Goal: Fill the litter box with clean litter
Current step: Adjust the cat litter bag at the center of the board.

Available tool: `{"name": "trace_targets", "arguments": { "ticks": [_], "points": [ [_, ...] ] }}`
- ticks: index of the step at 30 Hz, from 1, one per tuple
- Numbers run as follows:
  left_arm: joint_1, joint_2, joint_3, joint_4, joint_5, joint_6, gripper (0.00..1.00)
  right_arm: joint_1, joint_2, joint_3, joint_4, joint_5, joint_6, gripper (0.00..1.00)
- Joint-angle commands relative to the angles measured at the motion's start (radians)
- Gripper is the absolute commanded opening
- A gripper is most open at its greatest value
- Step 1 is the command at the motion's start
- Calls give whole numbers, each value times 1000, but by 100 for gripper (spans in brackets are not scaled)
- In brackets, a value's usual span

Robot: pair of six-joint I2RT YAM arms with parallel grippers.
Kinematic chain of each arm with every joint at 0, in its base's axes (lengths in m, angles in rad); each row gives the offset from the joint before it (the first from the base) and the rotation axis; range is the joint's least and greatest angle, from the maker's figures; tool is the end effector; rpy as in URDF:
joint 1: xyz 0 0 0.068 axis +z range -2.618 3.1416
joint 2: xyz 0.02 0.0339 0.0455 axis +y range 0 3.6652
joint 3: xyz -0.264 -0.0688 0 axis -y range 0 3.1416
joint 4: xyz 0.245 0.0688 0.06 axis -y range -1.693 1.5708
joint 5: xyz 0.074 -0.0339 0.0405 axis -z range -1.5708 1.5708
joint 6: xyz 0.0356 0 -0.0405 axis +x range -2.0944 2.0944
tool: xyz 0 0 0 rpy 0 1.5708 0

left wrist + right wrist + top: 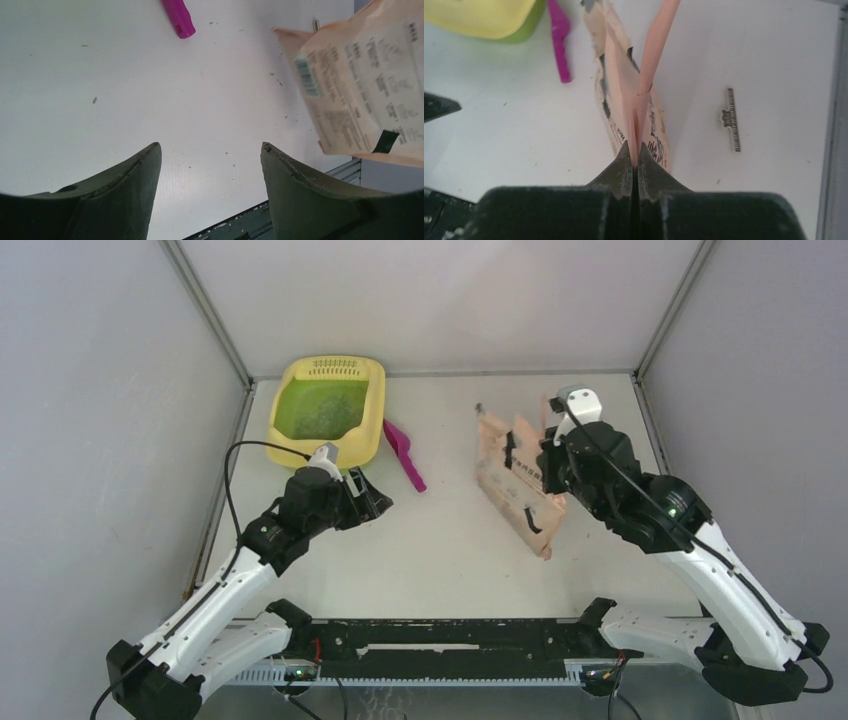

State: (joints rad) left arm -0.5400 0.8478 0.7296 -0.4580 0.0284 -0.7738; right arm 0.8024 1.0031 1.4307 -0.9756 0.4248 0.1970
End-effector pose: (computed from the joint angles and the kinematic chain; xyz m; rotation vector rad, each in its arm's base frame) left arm 0.1604 -0.0973 0.2824 -0.2457 2.2412 -0.7727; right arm 0.1266 0.1099 0.4368 -0.3751 2.0352 0.1636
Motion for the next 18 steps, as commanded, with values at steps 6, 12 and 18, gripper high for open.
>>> {"name": "trace_targets", "arguments": {
  "ticks": [6, 12, 18],
  "points": [
    [5, -38, 20, 11, -18, 16, 77, -22, -37, 92, 185, -21, 57, 0],
    [6, -66, 0, -8, -23, 15, 77, 76, 116, -78, 271, -194, 100, 0],
    [7, -72, -32, -3, -13, -1, 77, 151, 458, -50, 349, -404, 148, 0]
  ]
}}
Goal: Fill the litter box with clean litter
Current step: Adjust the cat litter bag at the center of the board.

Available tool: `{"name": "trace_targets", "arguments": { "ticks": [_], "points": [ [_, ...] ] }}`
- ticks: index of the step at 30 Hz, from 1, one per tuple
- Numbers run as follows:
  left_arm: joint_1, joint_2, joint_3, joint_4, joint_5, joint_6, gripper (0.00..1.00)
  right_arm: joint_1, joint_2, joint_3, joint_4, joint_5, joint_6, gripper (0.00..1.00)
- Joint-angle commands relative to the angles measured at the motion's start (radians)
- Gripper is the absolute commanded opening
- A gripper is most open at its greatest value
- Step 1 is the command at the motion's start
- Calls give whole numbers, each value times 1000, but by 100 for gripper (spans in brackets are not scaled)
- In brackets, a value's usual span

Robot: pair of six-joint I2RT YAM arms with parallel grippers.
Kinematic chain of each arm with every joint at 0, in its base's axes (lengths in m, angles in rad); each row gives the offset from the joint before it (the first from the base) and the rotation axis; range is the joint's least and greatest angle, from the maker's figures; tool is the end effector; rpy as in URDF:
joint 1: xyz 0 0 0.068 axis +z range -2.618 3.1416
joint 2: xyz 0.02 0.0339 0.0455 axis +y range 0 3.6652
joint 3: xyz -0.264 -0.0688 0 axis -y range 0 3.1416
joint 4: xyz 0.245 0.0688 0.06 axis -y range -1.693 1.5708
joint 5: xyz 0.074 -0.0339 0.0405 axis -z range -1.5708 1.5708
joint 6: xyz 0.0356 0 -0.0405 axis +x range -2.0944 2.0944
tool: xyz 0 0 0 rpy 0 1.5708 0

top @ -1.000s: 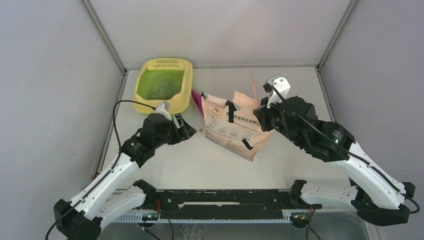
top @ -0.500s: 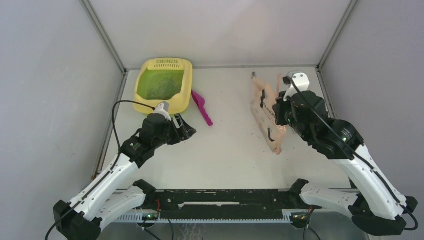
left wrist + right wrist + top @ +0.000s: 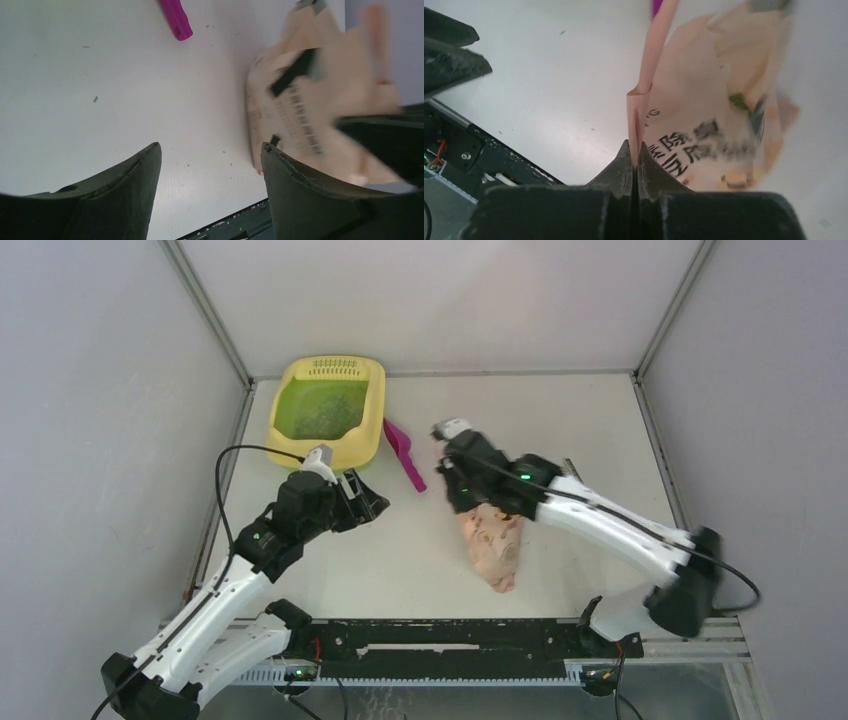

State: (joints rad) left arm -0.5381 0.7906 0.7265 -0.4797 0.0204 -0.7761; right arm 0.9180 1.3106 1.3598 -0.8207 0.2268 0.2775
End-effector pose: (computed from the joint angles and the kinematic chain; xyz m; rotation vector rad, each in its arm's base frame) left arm 0.1511 -0.0910 0.2886 -0.2509 2.2063 -0.7828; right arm 0.1714 0.2110 0.3648 -0.6296 2.2557 0.3358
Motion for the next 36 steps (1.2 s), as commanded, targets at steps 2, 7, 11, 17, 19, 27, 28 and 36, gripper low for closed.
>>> {"name": "trace_targets", "arguments": {
  "ticks": [2, 7, 11, 17, 19, 27, 28, 36],
  "points": [
    [2, -24, -48, 31, 14, -14, 77, 48, 204, 24, 235, -238, 104, 0],
    [-44, -81, -83, 63, 45, -50, 77, 51, 230, 68, 265, -273, 170, 0],
    [-177, -119, -65, 96, 14, -94, 76, 48, 240, 159, 196, -275, 198, 0],
    [-468, -40, 22, 152, -184, -86, 77, 35, 170, 196, 117, -193, 259, 0],
    [-559, 28, 66, 153, -262, -34, 77, 22, 153, 191, 109, -192, 273, 0],
    [-787, 173, 147, 149, -597, 130, 80, -6, 124, 190, 75, -207, 287, 0],
    [-805, 198, 164, 139, -630, 141, 80, -8, 122, 189, 72, -205, 288, 0],
    [-873, 346, 221, 176, -860, 204, 80, -8, 77, 140, 79, -212, 320, 0]
  ]
}}
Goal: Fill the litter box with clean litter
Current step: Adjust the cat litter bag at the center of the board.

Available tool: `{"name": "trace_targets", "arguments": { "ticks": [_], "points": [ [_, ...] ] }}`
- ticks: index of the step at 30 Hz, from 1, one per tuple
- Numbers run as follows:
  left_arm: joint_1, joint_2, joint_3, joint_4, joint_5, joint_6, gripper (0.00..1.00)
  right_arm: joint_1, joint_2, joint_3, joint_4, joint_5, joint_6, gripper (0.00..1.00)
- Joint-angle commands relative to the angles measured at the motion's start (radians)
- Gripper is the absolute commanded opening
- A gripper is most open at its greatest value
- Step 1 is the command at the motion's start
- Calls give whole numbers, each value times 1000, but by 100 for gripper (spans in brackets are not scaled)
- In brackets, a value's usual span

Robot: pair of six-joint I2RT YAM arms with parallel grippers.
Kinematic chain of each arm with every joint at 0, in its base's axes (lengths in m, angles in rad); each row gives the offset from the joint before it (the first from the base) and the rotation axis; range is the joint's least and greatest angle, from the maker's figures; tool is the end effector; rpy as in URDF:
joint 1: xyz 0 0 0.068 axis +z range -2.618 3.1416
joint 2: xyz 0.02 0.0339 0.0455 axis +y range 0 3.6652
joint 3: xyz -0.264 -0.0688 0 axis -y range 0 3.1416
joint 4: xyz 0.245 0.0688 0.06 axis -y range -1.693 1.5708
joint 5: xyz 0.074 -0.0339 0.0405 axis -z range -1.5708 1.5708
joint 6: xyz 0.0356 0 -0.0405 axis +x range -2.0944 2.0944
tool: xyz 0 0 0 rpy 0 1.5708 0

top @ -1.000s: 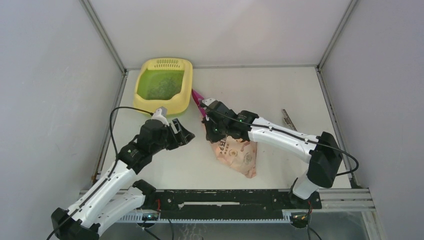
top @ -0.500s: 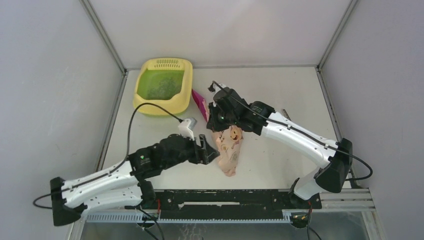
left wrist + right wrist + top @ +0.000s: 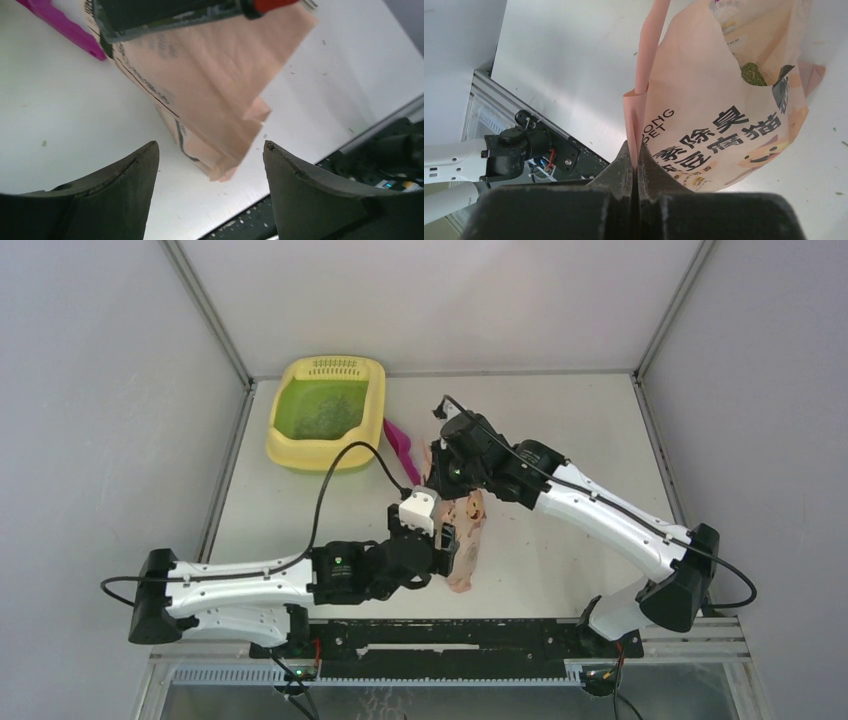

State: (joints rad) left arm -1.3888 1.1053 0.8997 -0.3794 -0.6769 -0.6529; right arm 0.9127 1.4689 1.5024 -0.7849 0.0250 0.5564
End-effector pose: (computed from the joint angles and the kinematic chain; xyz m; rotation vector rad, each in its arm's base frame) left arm 0.0651 -0.2304 0.3019 0.3712 2.0272 -0.5548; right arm 0.1940 0.2495 0.3695 -0.4177 2.3945 0.6849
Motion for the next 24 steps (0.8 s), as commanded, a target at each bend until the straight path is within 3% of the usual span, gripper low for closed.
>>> {"name": "trace_targets", "arguments": {
  "ticks": [1, 6, 9, 15, 18, 19, 20, 23, 24],
  "points": [
    [-28, 45, 47, 99, -173, 94, 80, -3, -88, -9, 45, -13, 46, 0],
    [-53, 89, 32, 136, -319, 87, 77, -3, -120, -30, 38, -14, 58, 0],
    [-56, 78, -1, 219, -355, 118, 60, -3, -141, -43, 41, -39, 67, 0],
    [-66, 70, -9, 363, -282, 227, 21, -5, -179, -54, 44, -57, 77, 0],
    [-70, 24, -25, 410, -218, 242, 13, -21, -199, -53, 42, -74, 73, 0],
    [-70, -1, -37, 429, -194, 246, 12, -29, -209, -58, 45, -80, 71, 3],
    [-71, -34, -48, 444, -174, 254, 10, -40, -221, -61, 52, -94, 67, 12],
    [-55, -95, -56, 439, -119, 271, 10, -91, -258, -77, 68, -154, 46, 51],
    [-43, -112, -49, 421, -88, 273, 10, -114, -275, -83, 69, -169, 32, 57]
  ]
}}
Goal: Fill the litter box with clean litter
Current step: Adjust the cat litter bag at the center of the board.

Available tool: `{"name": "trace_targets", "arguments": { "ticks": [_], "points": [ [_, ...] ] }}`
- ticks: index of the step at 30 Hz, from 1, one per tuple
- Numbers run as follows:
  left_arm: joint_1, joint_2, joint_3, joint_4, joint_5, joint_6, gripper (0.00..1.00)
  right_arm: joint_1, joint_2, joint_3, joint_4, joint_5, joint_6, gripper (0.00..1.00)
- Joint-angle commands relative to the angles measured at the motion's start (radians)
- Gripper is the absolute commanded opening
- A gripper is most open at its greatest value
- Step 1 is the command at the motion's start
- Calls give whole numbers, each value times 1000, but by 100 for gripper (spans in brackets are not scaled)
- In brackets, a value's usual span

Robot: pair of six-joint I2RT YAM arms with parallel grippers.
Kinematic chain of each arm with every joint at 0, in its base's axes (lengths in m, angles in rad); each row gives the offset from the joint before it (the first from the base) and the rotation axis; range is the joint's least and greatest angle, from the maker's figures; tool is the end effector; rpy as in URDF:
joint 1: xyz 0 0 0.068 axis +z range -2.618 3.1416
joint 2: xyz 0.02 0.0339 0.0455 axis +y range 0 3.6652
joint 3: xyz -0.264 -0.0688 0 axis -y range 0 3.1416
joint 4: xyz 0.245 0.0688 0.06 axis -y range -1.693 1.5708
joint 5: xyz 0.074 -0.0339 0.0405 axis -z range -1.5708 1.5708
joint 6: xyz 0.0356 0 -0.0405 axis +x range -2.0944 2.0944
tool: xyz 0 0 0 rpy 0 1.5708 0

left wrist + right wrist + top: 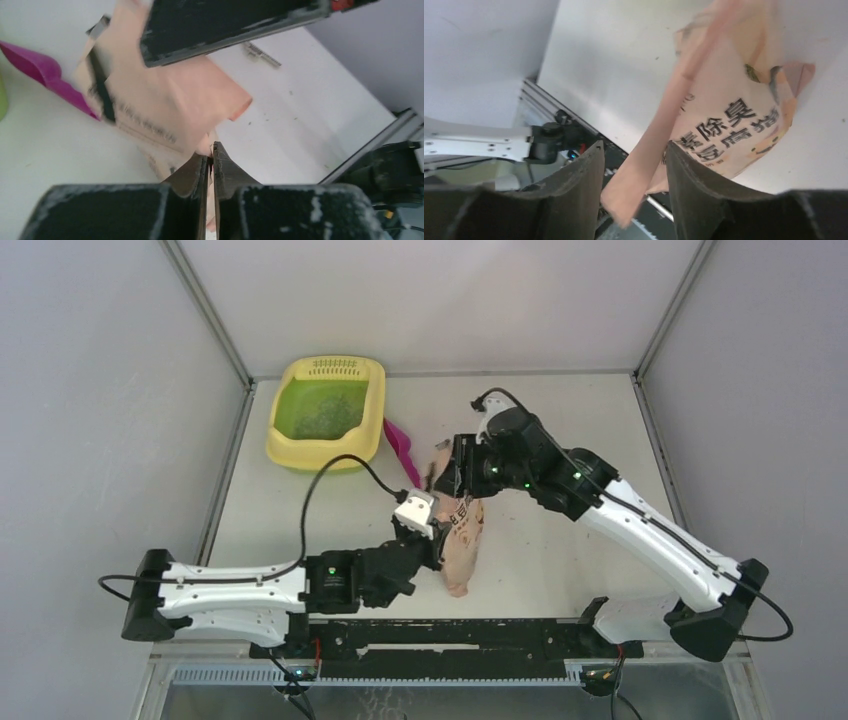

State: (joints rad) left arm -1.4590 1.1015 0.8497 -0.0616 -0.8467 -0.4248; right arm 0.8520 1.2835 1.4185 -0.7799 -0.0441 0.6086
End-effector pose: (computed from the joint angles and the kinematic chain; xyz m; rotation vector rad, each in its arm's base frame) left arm 0.0539 -0.2411 0.3159 0.3606 1.7744 -0.5557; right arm 0.1749 0.2023 0.3932 -0.3112 2.3312 0.8217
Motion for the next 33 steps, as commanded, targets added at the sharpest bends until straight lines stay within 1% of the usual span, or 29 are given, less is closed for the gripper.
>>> {"name": "trace_targets", "arguments": {
  "ticks": [1, 5, 6, 9, 10, 13, 15, 18, 21, 22, 24, 28, 31, 33],
  "points": [
    [42, -126, 10, 81, 110, 47, 10, -85, -110, -6, 64, -116, -35, 61],
    [118, -189, 20, 6, 218, 43, 10, -254, -213, -86, 98, -212, -74, 63],
    [132, -198, 21, -14, 239, 42, 10, -316, -246, -109, 107, -246, -80, 64],
    [144, -207, 29, -69, 253, 22, 11, -416, -282, -175, 113, -297, -112, 64],
    [144, -210, 27, -85, 253, 4, 13, -439, -283, -197, 107, -310, -122, 64],
    [145, -208, 6, -97, 263, -35, 26, -487, -270, -241, 108, -312, -146, 64],
    [143, -200, -4, -102, 267, -59, 33, -518, -234, -256, 107, -320, -157, 64],
    [123, -184, -1, -122, 246, -81, 40, -544, -198, -281, 128, -345, -168, 64],
    [91, -157, 10, -164, 189, -101, 44, -568, -189, -308, 159, -376, -169, 64],
    [73, -146, 13, -182, 163, -113, 49, -578, -186, -315, 169, -389, -170, 64],
    [41, -121, 22, -220, 100, -135, 52, -589, -184, -328, 177, -407, -173, 64],
    [-18, -49, 41, -298, -43, -212, 52, -612, -182, -350, 197, -432, -176, 64],
    [-54, -5, 54, -354, -190, -279, 51, -624, -181, -361, 208, -449, -179, 64],
    [-65, 14, 83, -469, -294, -380, 47, -631, -179, -363, 207, -459, -186, 64]
  ]
}}
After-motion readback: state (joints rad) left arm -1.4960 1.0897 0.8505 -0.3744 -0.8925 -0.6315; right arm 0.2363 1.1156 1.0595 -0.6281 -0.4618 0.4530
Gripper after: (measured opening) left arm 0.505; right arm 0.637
